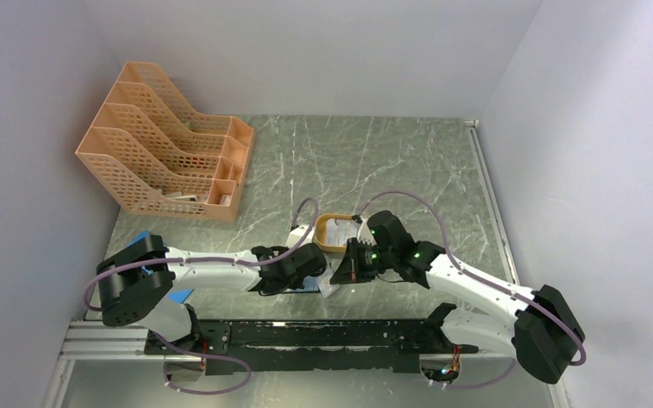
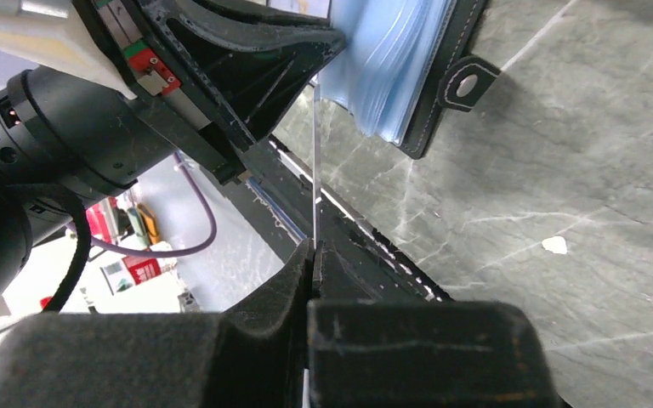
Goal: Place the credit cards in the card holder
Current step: Turn over the card slot in the card holder.
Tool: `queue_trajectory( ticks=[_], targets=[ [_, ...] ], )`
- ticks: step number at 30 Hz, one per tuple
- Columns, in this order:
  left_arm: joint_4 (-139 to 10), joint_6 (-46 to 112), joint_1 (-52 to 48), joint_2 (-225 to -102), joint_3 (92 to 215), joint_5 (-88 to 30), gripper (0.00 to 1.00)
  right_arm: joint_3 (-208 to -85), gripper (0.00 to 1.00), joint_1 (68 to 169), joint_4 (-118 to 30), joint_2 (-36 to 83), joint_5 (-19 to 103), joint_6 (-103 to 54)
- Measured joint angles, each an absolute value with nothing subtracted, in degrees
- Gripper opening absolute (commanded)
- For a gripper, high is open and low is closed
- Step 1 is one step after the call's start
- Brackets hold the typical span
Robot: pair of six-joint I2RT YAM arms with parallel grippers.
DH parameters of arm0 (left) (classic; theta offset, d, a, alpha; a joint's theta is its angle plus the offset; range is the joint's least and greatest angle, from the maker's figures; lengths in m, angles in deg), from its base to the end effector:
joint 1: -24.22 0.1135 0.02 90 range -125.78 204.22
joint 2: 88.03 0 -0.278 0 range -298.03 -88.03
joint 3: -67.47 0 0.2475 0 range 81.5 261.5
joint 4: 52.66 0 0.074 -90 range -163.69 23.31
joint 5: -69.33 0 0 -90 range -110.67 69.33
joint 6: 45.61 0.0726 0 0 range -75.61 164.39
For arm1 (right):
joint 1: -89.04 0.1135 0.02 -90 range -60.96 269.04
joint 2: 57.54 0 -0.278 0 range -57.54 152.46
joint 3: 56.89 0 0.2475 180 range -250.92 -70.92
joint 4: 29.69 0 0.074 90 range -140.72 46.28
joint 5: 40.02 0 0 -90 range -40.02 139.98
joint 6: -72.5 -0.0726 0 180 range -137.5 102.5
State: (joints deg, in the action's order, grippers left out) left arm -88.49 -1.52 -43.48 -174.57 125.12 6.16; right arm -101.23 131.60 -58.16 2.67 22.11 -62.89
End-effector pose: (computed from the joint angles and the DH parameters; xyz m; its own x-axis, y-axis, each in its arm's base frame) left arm 0.1363 -0.2459 0.1459 -0.7792 0.2108 -0.5903 0.2771 0.9606 -0.0228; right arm 0.1382 0.1730 0.1905 -0.9625 -0.0294 -0.2697 -0.2264 0.6350 0.7386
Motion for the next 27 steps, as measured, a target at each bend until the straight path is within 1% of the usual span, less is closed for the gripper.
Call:
queue_trajectory(
  ticks=[12,27],
  targets=[
    [-87.4,-2.5,-43.4,-173.9,124.2,6.2,0.05,-99.1,0.00,132.9,-55.8,7.9,20.9,-65.5],
    [-86.9,-3.0,-43.4,-173.6,123.7,6.2,0.05,-98.9,0.00,133.0,-53.4,8.6,21.5,-67.7]
  ],
)
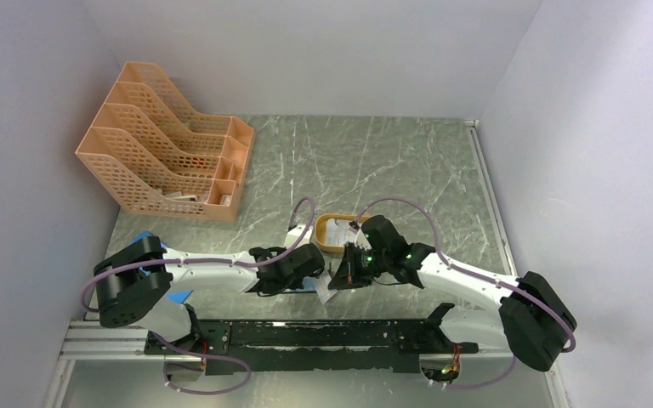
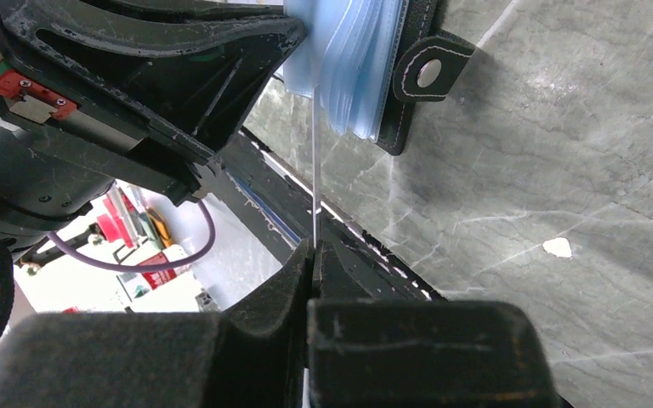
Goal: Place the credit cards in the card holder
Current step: Turn over the card slot in the card holder.
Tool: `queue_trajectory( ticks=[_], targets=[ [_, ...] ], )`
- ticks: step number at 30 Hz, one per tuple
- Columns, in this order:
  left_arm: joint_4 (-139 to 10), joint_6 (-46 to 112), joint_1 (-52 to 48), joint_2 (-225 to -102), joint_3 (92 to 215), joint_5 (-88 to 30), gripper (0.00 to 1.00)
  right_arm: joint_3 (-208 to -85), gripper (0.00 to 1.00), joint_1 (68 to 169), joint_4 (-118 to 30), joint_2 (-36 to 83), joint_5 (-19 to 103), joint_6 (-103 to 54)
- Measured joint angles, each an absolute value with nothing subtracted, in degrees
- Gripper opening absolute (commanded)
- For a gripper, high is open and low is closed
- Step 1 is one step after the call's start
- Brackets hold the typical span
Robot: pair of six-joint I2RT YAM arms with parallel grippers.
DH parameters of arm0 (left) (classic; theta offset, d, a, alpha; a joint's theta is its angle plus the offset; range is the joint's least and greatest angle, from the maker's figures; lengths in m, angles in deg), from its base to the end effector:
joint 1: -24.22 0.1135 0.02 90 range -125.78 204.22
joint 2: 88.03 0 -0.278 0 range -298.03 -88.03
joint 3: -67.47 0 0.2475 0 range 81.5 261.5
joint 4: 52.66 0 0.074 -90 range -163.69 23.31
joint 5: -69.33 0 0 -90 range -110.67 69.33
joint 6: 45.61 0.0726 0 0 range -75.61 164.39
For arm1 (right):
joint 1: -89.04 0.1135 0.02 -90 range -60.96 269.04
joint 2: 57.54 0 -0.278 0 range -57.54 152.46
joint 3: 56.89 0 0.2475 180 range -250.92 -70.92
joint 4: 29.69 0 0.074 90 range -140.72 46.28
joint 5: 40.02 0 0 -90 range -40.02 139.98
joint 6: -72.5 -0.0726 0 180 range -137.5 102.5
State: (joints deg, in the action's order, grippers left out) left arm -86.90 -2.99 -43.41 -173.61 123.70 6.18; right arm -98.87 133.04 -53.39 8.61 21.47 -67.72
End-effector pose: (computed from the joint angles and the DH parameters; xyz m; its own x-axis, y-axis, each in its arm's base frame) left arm 0.1354 -0.2428 0.1451 -0.7817 0.1743 -0.5989 0.2561 0.9652 -0.0534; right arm 0.1384 0.1818 0.1642 -0.9875 -0.0148 -0.1572 -0.1280 0.6581 0.7420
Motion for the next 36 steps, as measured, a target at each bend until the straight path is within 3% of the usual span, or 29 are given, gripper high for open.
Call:
queue_trajectory(
  ticks=[25,32,36],
  targets=[
    [-86.9,-3.0,-43.4,-173.5,123.7,6.1,0.05,-98.9,0.00,133.9,-49.1,13.5,19.9,-68.2],
    [-88.3,-2.9,-43.4,-172.3,123.8,5.3,0.26,-99.0,0.00,134.2,-47.8,15.6,19.1,-68.2],
    [-90.7,-2.8,-43.4,-170.4,125.0,5.0,0.33,-99.6,0.00,134.5,-47.7,15.8,18.8,-68.2]
  ],
)
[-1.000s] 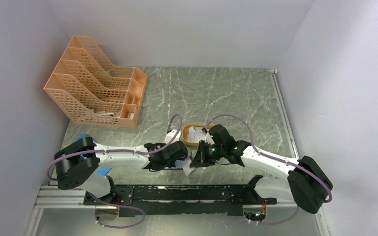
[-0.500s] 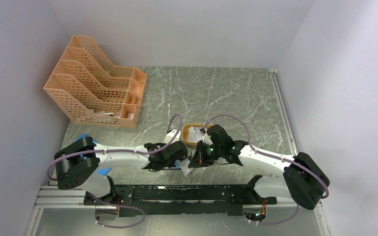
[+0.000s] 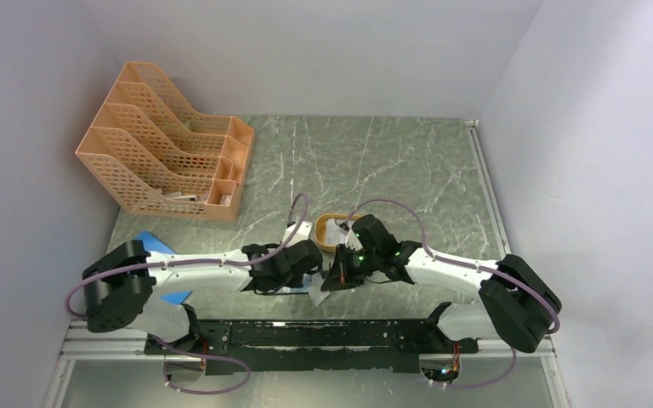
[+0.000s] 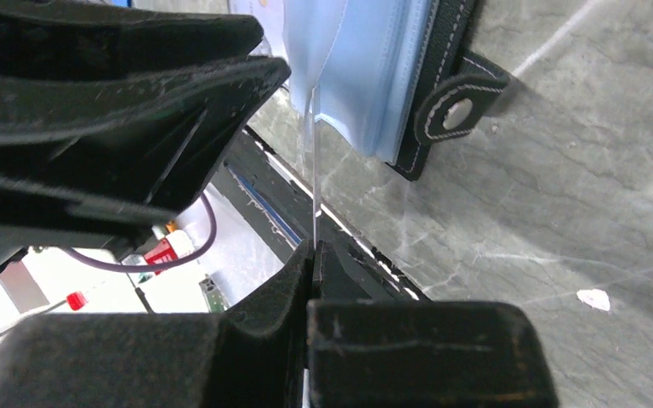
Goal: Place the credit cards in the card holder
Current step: Turn over the card slot in the card holder.
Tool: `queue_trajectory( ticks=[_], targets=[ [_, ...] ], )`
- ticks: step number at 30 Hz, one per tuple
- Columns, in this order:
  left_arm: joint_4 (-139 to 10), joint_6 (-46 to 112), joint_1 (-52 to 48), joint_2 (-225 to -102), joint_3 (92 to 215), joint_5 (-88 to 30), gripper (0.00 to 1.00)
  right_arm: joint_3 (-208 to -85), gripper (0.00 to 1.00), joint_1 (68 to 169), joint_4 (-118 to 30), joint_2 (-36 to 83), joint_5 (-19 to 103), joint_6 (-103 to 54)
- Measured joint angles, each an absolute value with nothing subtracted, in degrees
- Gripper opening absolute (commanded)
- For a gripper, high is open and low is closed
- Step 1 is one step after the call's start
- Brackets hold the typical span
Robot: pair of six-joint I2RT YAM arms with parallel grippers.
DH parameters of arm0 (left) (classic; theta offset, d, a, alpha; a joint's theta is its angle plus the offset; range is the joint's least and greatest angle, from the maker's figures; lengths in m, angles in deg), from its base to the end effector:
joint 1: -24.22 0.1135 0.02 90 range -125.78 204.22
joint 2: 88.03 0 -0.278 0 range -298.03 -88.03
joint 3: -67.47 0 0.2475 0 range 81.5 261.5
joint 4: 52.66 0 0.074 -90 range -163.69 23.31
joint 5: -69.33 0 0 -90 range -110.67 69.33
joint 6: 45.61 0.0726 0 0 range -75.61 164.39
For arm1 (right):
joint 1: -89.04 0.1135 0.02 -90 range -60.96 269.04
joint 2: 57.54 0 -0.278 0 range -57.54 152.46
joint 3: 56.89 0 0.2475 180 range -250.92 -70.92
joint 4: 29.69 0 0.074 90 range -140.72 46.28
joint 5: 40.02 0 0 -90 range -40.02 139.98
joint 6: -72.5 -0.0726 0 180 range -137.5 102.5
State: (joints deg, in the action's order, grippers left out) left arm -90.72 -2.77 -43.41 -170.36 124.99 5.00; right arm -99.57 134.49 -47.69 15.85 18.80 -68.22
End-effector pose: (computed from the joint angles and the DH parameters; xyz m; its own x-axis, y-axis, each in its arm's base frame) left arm 0.1323 -0.2388 0.1611 -0.7863 0.1741 -0.5928 0.2672 0.9609 -0.0722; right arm 0.1438 0.1996 0.1512 -0.9912 -0.0629 -0.1167 -0.1297 0.6403 0.7571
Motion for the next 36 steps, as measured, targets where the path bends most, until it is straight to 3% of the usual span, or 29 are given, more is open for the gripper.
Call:
queue_trajectory(
  ticks=[21,27,36],
  targets=[
    [-98.3,-3.2,-43.0,-153.8,126.6,6.5,0.35,-106.0,0.00,138.2,-41.5,27.7,18.7,-68.2],
    [-96.4,-3.0,-41.8,-156.2,123.8,5.1,0.32,-107.4,0.00,139.8,-40.3,30.5,19.5,-68.5],
    [-95.6,-3.1,-38.6,-159.0,121.9,5.8,0.20,-108.8,0.00,141.3,-41.2,29.1,24.0,-68.5]
  ],
)
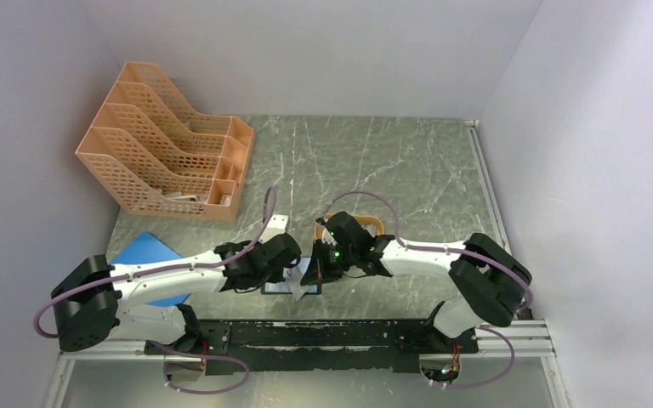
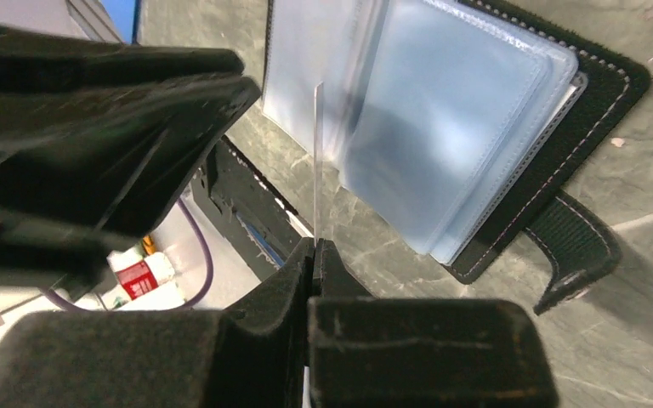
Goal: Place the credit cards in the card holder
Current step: Turn over the card slot in the card holder.
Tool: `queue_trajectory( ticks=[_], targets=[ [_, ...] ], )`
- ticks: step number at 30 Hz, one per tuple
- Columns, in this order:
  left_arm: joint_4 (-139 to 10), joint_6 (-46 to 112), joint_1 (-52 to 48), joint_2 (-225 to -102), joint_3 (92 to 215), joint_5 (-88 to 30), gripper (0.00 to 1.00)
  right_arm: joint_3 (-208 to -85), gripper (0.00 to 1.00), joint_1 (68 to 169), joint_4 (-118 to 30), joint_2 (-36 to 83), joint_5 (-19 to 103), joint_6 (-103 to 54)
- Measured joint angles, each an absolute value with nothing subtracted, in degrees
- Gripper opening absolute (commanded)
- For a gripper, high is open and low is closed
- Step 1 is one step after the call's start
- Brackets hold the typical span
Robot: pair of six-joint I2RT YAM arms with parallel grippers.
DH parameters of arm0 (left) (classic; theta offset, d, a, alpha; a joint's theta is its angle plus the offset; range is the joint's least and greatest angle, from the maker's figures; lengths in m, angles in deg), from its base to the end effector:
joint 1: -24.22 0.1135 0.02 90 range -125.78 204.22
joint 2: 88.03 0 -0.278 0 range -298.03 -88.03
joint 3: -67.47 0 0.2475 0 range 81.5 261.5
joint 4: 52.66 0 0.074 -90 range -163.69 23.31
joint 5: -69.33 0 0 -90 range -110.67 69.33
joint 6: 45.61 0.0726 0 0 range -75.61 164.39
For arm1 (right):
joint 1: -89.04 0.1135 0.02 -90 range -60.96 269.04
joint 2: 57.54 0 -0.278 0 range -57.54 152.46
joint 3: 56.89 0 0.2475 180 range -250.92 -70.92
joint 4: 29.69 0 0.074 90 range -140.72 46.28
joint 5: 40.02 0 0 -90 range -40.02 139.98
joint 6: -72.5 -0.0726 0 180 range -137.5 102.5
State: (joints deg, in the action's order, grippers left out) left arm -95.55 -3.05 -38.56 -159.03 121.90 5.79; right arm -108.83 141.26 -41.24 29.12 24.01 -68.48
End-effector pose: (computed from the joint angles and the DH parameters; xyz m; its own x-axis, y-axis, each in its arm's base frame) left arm 0.1373 -0.1963 0.1861 -0.7766 0.0681 -0.6264 0.1782 0.9773 -0.1147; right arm 0.1608 0.2594 0.1494 -0.9748 -0.1175 -0.1894 -0.2202 0.6399 0.7363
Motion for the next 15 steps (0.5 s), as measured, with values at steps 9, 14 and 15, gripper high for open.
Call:
queue_trajectory(
  ticks=[9,14,15],
  targets=[
    [-95.9,-6.0,-35.6,-154.5,114.4,6.1,0.20,-106.9,0.00,141.2,-37.9,28.9,27.1,-70.6],
    [-96.0,-7.8,-34.8,-150.9,113.1,6.1,0.18,-104.1,0.00,141.2,-34.8,28.8,29.3,-73.1],
    [-96.0,-8.1,-34.5,-150.8,112.5,6.1,0.18,-103.9,0.00,141.2,-34.5,28.8,29.5,-73.4]
  ],
)
